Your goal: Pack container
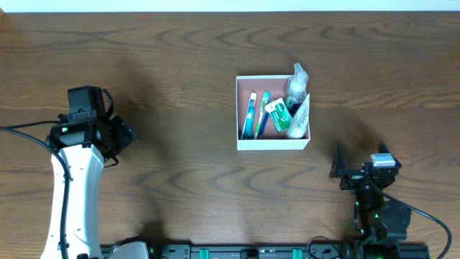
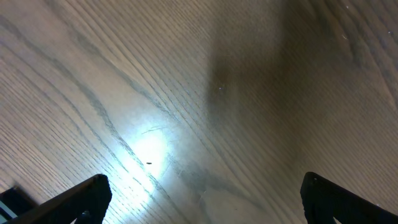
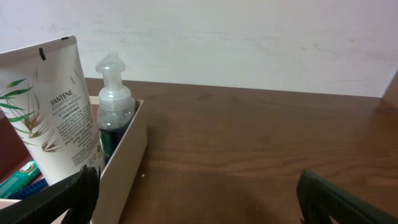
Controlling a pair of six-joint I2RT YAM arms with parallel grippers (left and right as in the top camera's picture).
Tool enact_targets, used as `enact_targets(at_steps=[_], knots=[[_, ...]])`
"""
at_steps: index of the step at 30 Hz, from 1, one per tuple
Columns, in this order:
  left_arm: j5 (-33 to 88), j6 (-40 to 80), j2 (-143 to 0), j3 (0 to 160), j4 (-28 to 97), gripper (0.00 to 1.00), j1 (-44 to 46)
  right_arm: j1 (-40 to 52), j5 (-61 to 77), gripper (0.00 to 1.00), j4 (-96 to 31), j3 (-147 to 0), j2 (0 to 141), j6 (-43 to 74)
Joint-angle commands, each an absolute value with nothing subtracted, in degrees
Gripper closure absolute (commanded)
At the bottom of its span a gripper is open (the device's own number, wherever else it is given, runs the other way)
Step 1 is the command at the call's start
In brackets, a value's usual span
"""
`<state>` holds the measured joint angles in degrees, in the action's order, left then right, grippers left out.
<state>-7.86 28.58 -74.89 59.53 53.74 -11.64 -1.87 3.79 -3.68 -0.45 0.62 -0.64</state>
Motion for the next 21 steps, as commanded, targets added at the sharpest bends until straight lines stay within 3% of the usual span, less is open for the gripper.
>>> enact_targets(at_steps=[1,10,21], knots=[[-8.1,29.3,-75.1,59.6,54.0,0.02,-12.0,-1.5,3.0,0.01,-4.1,-0.3,0.3,-0.3],[-7.0,28.3,-65.6,57.5,52.3,0.02,-9.7,-1.5,3.0,0.01,-4.1,-0.3,0.3,-0.3],[-5.2,22.9,-33.1,29.9,26.9,0.02,-3.4,-1.5,3.0,0.01,-4.1,-0.3,0.3,-0.3]])
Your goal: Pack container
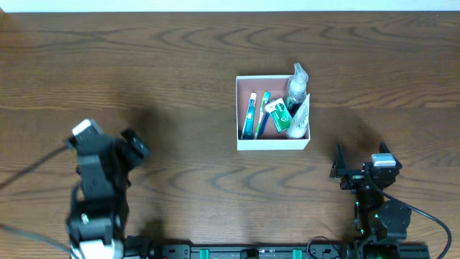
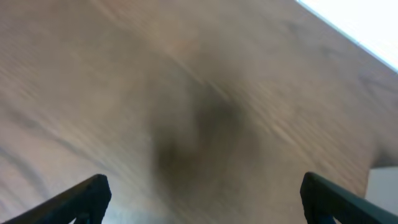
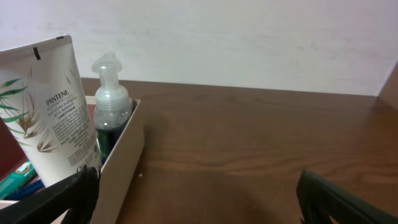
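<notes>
A white box (image 1: 244, 144) stands right of the table's middle. It holds two blue-green tubes (image 1: 255, 115), a green pack (image 1: 276, 114), a clear pump bottle (image 3: 111, 102) and a white Pantene tube (image 3: 53, 115). My left gripper (image 1: 135, 147) is far to the left near the front edge, open and empty; its fingers (image 2: 93, 193) frame blurred bare wood. My right gripper (image 1: 343, 169) sits front right of the box, open and empty, with the box wall (image 3: 121, 158) close on its left.
Brown wooden table (image 1: 180, 65) with a pale wall (image 3: 249, 37) behind it. A corner of the white box (image 2: 384, 186) shows at the right edge of the left wrist view. The arms' bases line the front edge.
My left arm has folded back toward the front edge, and its camera now looks across the table instead of down at it. The gripper stays open. The right arm has barely moved.
</notes>
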Controlling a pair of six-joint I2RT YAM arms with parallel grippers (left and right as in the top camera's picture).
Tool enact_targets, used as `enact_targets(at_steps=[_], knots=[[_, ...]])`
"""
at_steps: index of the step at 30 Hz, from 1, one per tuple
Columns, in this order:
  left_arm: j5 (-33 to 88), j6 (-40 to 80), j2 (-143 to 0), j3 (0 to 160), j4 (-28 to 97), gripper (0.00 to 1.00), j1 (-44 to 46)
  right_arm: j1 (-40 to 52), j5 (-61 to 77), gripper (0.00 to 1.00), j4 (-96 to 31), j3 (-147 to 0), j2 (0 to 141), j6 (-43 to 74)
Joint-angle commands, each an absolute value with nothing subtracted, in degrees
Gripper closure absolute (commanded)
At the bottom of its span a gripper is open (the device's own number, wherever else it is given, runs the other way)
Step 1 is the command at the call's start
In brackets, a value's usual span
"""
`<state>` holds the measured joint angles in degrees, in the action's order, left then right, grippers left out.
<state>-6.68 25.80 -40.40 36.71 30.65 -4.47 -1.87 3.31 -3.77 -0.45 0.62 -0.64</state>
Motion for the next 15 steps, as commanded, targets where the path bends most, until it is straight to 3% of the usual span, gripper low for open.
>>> enact_targets(at_steps=[1,8,15], knots=[[-3.9,21.4,-30.4,27.6,24.5,0.02,-3.2,-1.5,3.0,0.01,-4.1,-0.3,0.3,-0.3],[7.1,10.9,-15.6,13.8,6.5,0.02,-3.1,-1.5,3.0,0.01,-4.1,-0.3,0.3,-0.3],[7.1,10.7,-10.4,5.5,-1.5,0.02,-3.1,-1.5,3.0,0.01,-4.1,-0.3,0.3,-0.3]])
